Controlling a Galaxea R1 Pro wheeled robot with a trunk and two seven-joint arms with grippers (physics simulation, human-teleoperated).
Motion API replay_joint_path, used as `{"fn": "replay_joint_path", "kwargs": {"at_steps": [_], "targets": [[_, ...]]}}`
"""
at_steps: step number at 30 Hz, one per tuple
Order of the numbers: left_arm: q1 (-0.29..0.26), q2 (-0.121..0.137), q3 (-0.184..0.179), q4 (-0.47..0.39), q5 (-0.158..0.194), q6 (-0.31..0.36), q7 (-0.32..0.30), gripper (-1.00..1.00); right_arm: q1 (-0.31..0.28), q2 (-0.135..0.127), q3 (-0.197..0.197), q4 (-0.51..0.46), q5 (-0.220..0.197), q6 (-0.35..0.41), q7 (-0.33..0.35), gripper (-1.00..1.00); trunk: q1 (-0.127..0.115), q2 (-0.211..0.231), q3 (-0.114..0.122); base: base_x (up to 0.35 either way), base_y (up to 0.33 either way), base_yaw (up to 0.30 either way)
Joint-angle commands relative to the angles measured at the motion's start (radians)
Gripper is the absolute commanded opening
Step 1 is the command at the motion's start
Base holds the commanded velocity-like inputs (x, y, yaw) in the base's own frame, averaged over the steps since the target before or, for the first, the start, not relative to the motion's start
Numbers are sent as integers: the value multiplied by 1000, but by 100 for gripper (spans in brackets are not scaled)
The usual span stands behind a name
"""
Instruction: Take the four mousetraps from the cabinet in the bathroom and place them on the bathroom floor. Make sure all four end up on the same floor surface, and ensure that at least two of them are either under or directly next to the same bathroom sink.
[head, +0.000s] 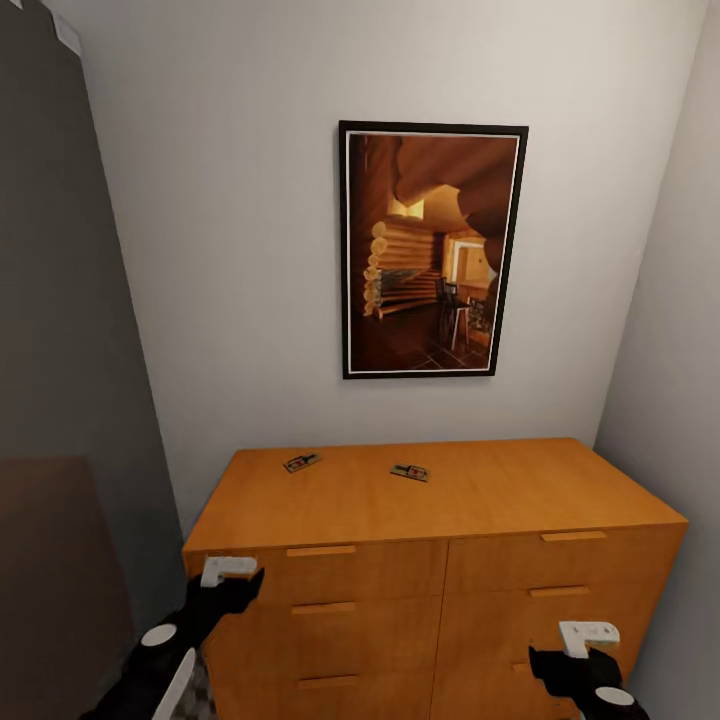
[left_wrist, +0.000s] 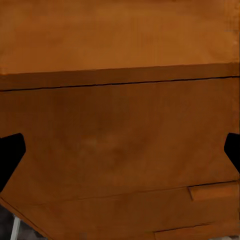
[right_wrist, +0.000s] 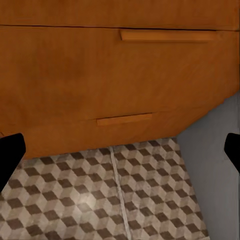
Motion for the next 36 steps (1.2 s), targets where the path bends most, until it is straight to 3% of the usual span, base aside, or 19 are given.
{"fn": "replay_joint_path", "kwargs": {"at_steps": [1, 17, 29, 36], "targets": [[-1, 1, -1, -31, 6, 22, 0, 100, -1, 1, -1, -20, 10, 19, 6, 100, 0, -1, -1, 0, 0, 0], [-4, -1, 0, -321, -21, 177, 3, 100, -1, 6, 2, -129, 10, 84, 2, 100, 0, -1, -1, 0, 0, 0], [-19, -14, 1, -356, -61, 209, 3, 100, 0, 8, 3, -136, 11, 121, 1, 100, 0, -1, -1, 0, 0, 0], [-57, -23, 2, -342, -67, 322, 3, 100, -83, 14, 3, -143, 11, 209, 1, 100, 0, -1, -1, 0, 0, 0]]}}
